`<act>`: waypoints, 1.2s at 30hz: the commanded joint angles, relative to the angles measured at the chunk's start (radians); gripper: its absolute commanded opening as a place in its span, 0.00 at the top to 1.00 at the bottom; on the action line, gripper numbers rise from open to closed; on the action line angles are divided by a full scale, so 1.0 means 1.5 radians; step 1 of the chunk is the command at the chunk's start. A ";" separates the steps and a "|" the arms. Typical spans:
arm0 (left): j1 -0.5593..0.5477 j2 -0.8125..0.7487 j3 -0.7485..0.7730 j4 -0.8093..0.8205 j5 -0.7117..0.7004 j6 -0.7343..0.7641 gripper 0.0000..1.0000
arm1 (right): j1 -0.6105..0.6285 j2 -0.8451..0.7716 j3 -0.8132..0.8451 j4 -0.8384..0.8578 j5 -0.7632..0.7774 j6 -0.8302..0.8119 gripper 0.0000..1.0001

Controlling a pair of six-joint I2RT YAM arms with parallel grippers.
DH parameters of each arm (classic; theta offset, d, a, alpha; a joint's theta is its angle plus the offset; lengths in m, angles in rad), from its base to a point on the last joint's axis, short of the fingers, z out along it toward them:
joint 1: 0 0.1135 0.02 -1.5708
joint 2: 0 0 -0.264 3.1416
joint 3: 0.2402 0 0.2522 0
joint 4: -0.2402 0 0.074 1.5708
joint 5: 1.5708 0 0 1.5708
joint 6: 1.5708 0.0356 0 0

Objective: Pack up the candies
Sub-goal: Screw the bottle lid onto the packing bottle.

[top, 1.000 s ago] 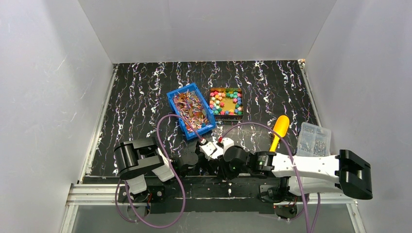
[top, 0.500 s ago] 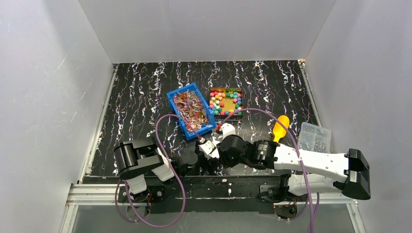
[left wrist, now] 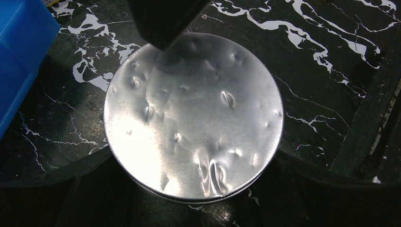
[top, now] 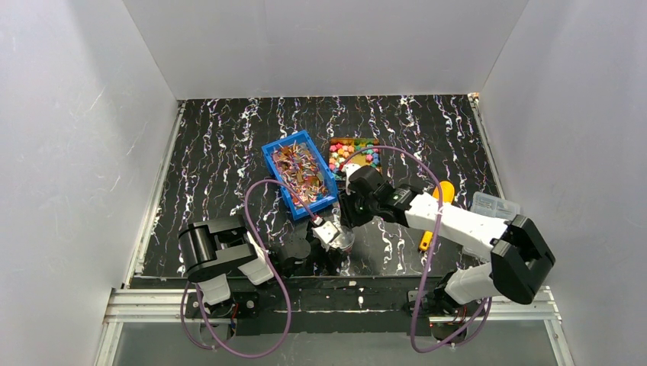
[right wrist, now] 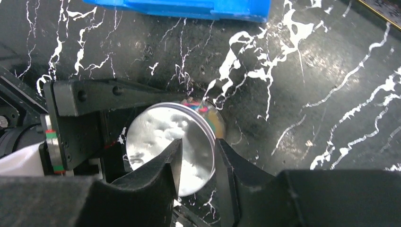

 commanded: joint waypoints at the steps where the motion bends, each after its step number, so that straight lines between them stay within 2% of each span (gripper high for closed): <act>1: 0.002 0.012 -0.020 -0.086 0.007 -0.008 0.41 | -0.024 0.033 0.023 0.072 -0.093 -0.037 0.60; 16: 0.002 0.024 -0.014 -0.086 0.009 -0.008 0.41 | -0.054 0.074 0.013 0.094 -0.171 -0.061 0.61; 36: 0.004 0.021 -0.009 -0.095 -0.009 -0.013 0.40 | -0.053 0.021 -0.086 0.076 -0.220 -0.060 0.72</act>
